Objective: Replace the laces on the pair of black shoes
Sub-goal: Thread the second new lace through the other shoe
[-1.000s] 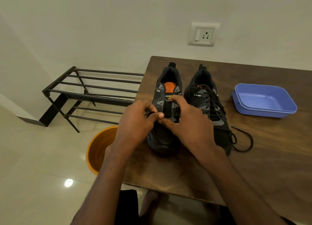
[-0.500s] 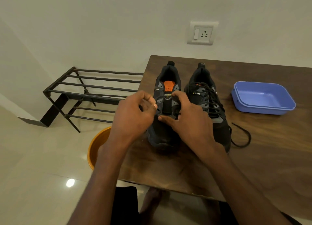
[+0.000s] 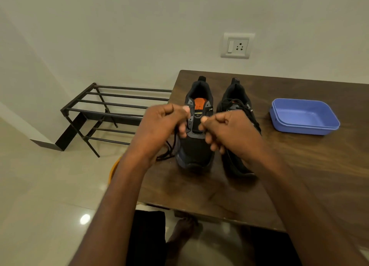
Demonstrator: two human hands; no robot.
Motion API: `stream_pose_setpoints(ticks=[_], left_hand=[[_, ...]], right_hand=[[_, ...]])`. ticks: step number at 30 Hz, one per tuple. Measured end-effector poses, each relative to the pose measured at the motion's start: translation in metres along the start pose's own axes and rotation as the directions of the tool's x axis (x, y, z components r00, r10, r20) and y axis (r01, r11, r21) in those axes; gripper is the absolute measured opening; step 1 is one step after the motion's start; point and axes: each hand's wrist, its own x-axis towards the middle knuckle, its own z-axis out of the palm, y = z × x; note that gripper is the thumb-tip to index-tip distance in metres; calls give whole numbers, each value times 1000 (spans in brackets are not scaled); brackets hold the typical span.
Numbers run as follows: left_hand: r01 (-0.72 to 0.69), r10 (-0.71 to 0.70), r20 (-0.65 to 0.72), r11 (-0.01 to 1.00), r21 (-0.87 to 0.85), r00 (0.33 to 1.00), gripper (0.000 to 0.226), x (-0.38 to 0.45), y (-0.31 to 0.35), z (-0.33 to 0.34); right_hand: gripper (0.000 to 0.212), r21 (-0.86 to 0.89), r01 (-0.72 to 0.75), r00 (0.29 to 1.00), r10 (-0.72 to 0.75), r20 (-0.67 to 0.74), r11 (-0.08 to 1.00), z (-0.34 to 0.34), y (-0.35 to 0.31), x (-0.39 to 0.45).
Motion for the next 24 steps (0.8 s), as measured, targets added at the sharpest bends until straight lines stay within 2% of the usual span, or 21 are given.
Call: stream_pose_setpoints(ticks=[2,4,8,11,14,17,20,22,24], left_hand=[[-112,108,-43,987,-111,993,22,-4,15,-1],[-264,254,-85,956,-132,963,22,-9,33,-2],[-542,538,-96,840,-22,838,38,-18,70,-1],[-601,598,-155,799,33,787,38,-21,84,-1],[-580,584,-182,811,83,791,44,-20,75,-1],[-495,534,-222,843,209,816,55,-14,52,0],[-307,351,-237,930,204,906,70,-8,25,3],[-158,202,-201,964,216,959,87,-4,9,8],[-21,61,-162,970,241,985,100,1,-7,14]], right_hand=[[22,130,148,989,-147,-20,980,-3,-13,-9],[20,216,273,962,-268,-53,938,-5,-23,-16],[24,303,441,898,-418,-140,845,-9,-38,-26],[26,328,508,861,-465,-204,797,-12,-42,-33],[33,311,527,849,-478,-226,791,-14,-38,-33],[42,171,479,869,-437,-233,861,-10,-23,-20],[47,-127,341,909,-361,-211,932,-1,1,-3],[43,-330,202,950,-267,-162,922,7,16,9],[39,-458,101,975,-180,-133,883,16,29,19]])
